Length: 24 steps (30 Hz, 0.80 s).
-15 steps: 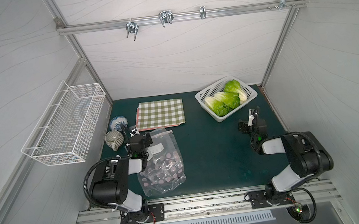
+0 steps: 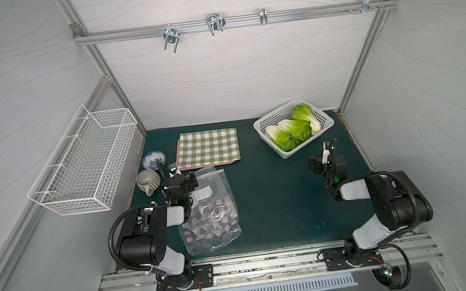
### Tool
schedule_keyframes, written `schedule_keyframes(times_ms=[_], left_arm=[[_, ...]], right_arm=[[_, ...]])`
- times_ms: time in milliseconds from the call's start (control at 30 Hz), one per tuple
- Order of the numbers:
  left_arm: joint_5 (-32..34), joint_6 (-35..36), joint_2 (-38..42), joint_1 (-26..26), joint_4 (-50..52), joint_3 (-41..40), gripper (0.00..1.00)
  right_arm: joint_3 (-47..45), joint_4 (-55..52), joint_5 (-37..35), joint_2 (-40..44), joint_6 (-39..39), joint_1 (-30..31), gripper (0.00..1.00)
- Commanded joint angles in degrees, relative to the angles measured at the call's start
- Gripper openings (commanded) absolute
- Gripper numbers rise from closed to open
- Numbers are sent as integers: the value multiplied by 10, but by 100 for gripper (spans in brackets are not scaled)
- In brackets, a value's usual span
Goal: Put the chinese cabbages into a zipper bag and zip it
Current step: Pick up the zipper food storage bag.
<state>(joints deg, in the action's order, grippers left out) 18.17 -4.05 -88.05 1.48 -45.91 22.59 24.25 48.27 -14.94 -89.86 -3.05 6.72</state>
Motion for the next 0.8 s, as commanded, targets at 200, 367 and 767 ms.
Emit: schedule_keyframes(times_ms=[200, 367, 767], left_arm=[[-15, 1, -3, -10, -9, 16, 100], [-52, 0, 4, -26, -19, 12, 100], [147, -40, 190, 95, 261, 105, 100]], right_arm=[[-8, 11, 23, -2, 0, -13, 99], [-41, 34, 19, 33, -2, -12, 99], [247, -619, -169, 211, -115, 207, 99]])
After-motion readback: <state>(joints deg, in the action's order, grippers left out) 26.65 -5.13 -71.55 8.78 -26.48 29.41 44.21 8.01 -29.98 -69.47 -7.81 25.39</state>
